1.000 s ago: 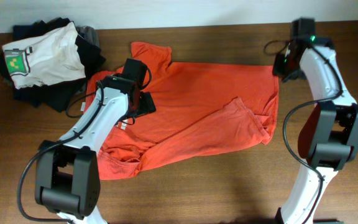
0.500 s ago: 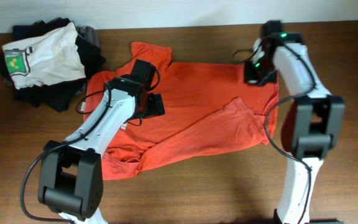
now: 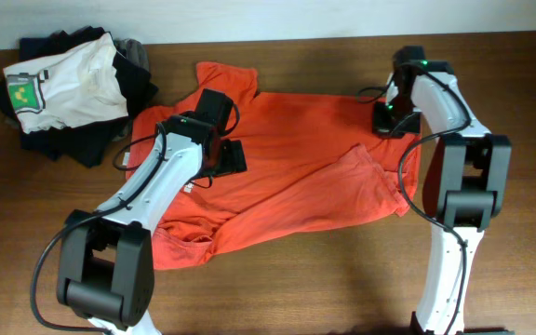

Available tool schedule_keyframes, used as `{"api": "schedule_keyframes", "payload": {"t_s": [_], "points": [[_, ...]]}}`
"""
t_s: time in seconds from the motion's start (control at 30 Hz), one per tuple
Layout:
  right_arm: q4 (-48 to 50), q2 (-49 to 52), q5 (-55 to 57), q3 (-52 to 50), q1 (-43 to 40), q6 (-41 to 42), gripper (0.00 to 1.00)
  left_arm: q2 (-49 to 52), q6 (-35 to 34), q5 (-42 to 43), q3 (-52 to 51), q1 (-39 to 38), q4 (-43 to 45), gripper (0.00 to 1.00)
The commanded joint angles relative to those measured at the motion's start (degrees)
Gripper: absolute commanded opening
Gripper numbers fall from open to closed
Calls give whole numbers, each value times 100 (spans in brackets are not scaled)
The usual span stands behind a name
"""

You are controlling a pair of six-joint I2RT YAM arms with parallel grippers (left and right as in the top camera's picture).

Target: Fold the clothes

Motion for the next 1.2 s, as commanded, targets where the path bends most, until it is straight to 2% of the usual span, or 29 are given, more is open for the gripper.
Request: {"api": "schedule_keyframes", "payload": {"t_s": [0.0, 0.27, 0.4, 0.5, 0.53, 0.57, 0.6, 0.67, 0.83, 0.93, 1.1, 1.17], "points": [[181, 260, 678, -59, -372, -118, 4, 37, 94, 79, -4, -28, 4, 99], [-70, 260, 741, 855, -623, -221, 4, 37, 94, 758, -4, -76, 260, 99], [-966, 260, 562, 1967, -621, -212, 5, 37, 96, 852, -4, -260, 334, 99], [-1926, 254, 214, 2973, -605, -26, 15, 37, 101, 822, -4, -393, 356, 99], [-2302, 254, 4, 3355, -599, 37, 21, 37, 98, 809, -4, -424, 374, 99], [-2599, 254, -267, 3617, -595, 24, 31, 37, 98, 811, -4, -437, 376, 99], [-2911, 254, -573, 3832, -575, -50, 61, 37, 98, 811, -4, -444, 365, 99], [-3633, 254, -1191, 4044, -487, -525, 98, 37, 94, 813, -4, -442, 306, 99], [-3593, 289, -850, 3298, -92, -468, 98, 37, 94, 745, -4, -442, 4, 99], [-3252, 289, 149, 2640, 114, 216, 98, 37, 94, 555, -4, -442, -212, 99], [-2557, 289, 328, 1902, 219, 507, 99, 37, 94, 529, -4, -442, -247, 99], [-2326, 289, 334, 1696, 221, 535, 84, 37, 94, 527, -4, -442, -247, 99]]}}
